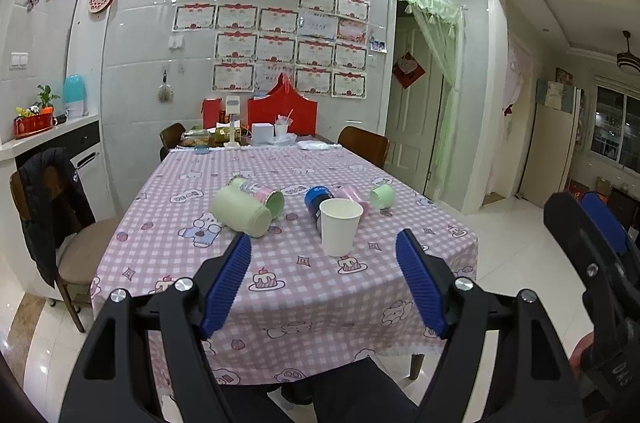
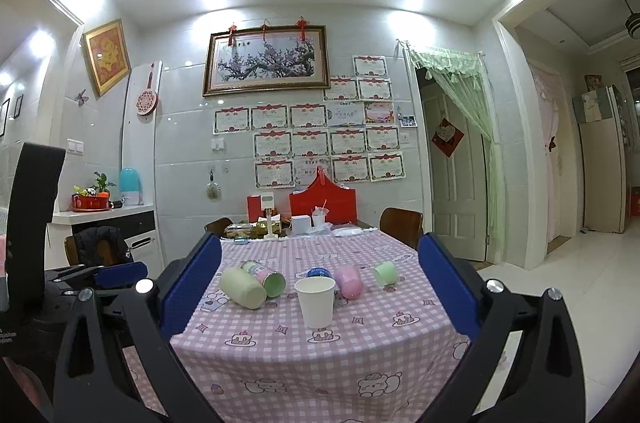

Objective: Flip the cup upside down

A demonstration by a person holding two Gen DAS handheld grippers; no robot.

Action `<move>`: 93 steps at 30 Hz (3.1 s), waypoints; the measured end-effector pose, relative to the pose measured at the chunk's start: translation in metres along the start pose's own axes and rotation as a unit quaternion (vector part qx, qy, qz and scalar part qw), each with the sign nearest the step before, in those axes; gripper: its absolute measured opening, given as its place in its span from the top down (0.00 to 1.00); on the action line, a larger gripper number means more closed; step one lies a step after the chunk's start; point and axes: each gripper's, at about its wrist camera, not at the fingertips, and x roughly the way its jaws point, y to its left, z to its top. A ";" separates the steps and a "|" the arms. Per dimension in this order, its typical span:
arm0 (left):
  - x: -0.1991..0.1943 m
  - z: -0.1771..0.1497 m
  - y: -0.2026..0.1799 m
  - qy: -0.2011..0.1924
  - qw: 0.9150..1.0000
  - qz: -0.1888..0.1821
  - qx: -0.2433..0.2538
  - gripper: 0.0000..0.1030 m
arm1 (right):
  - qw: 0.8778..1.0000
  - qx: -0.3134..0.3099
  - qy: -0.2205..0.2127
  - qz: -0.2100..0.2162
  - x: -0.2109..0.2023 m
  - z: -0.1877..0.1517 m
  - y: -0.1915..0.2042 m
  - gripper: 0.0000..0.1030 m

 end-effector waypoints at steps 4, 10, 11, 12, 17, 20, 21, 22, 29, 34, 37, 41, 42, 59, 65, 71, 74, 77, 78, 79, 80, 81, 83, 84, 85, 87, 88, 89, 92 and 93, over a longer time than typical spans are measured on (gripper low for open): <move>0.000 0.000 -0.002 0.000 1.000 0.003 0.007 0.27 | 1.000 0.001 0.003 0.000 0.001 0.000 0.000 0.08; -0.003 -0.001 -0.006 0.012 1.000 0.003 0.025 0.27 | 1.000 -0.001 0.006 -0.014 0.000 0.000 -0.001 0.08; -0.006 -0.002 -0.006 0.009 1.000 0.000 0.027 0.27 | 1.000 -0.004 0.008 -0.013 -0.001 0.000 -0.001 0.08; -0.009 -0.001 -0.006 0.003 1.000 0.001 0.026 0.27 | 1.000 -0.004 0.008 -0.014 -0.001 0.000 -0.001 0.08; -0.008 0.002 -0.002 0.004 1.000 0.015 0.018 0.26 | 1.000 -0.015 0.012 -0.014 -0.001 -0.001 0.001 0.08; -0.007 0.005 0.001 0.005 1.000 0.026 0.011 0.26 | 1.000 -0.020 0.019 -0.014 0.002 -0.002 0.005 0.08; -0.007 0.006 0.002 0.007 0.999 0.030 0.010 0.26 | 0.999 -0.020 0.023 -0.013 0.004 -0.003 0.006 0.08; -0.006 0.007 0.002 0.010 0.999 0.037 0.011 0.26 | 0.999 -0.020 0.028 -0.011 0.006 -0.004 0.007 0.08; -0.004 0.008 0.006 0.011 0.999 0.040 0.008 0.26 | 0.999 -0.011 0.048 -0.008 0.014 -0.007 0.005 0.08; -0.005 0.010 0.010 0.004 0.999 0.039 0.007 0.26 | 0.999 -0.003 0.043 -0.010 0.013 -0.009 -0.001 0.08; -0.002 0.008 0.013 0.004 0.999 0.040 0.001 0.26 | 0.999 0.013 0.050 -0.009 0.014 -0.009 -0.007 0.08; 0.000 0.004 0.015 0.005 0.999 0.040 0.002 0.26 | 0.998 0.023 0.060 -0.012 0.018 -0.009 -0.012 0.08; 0.000 0.004 0.014 0.004 0.999 0.038 0.003 0.26 | 0.998 0.023 0.062 -0.013 0.019 -0.009 -0.012 0.08; 0.007 -0.004 0.008 0.002 0.999 0.038 0.008 0.26 | 0.998 0.041 0.047 0.007 0.003 0.001 -0.020 0.08; 0.003 -0.005 0.009 -0.005 0.999 0.038 0.009 0.26 | 0.999 0.035 0.041 0.002 0.000 0.002 -0.019 0.08; 0.002 -0.006 0.011 -0.004 0.999 0.035 0.007 0.26 | 0.999 0.026 0.039 0.001 0.001 0.000 -0.017 0.08; 0.002 -0.006 0.012 -0.003 0.999 0.033 0.007 0.26 | 0.999 0.023 0.041 0.000 0.002 -0.001 -0.015 0.08; 0.004 -0.006 0.012 0.002 1.000 0.026 0.007 0.26 | 0.999 0.022 0.045 -0.003 0.003 -0.001 -0.014 0.08; 0.004 -0.006 0.011 0.002 1.000 0.027 0.008 0.26 | 0.999 0.021 0.046 -0.003 0.004 -0.001 -0.014 0.08; 0.004 -0.007 0.011 0.002 1.000 0.027 0.009 0.26 | 0.999 0.022 0.047 -0.003 0.004 -0.001 -0.015 0.08; 0.005 -0.007 0.011 0.002 1.000 0.026 0.010 0.26 | 0.999 0.023 0.047 -0.003 0.004 -0.001 -0.015 0.08; 0.005 -0.008 0.010 0.003 1.000 0.025 0.010 0.26 | 0.999 0.022 0.048 -0.002 0.004 -0.001 -0.014 0.08; 0.004 -0.008 0.010 0.003 1.000 0.024 0.011 0.26 | 0.999 0.021 0.047 -0.002 0.003 -0.001 -0.014 0.08; 0.004 -0.008 0.010 0.003 1.000 0.024 0.011 0.26 | 0.999 0.021 0.047 -0.004 0.003 -0.001 -0.014 0.08; 0.004 -0.009 0.010 0.003 1.000 0.024 0.010 0.26 | 0.999 0.021 0.048 -0.005 0.003 -0.001 -0.014 0.08; 0.004 -0.009 0.009 0.003 1.000 0.024 0.010 0.26 | 0.998 0.021 0.052 -0.006 0.004 -0.001 -0.014 0.08; 0.003 -0.009 0.009 0.002 1.000 0.024 0.011 0.26 | 0.998 0.022 0.053 -0.005 0.004 -0.002 -0.014 0.08; 0.003 -0.009 0.009 0.001 1.000 0.025 0.011 0.26 | 0.998 0.023 0.054 -0.005 0.004 -0.002 -0.015 0.08; 0.001 -0.009 0.009 -0.001 1.000 0.028 0.012 0.26 | 0.998 0.027 0.052 -0.002 0.004 -0.002 -0.016 0.08; 0.001 -0.009 0.008 -0.002 1.000 0.029 0.011 0.26 | 0.998 0.026 0.052 -0.002 0.003 -0.002 -0.016 0.08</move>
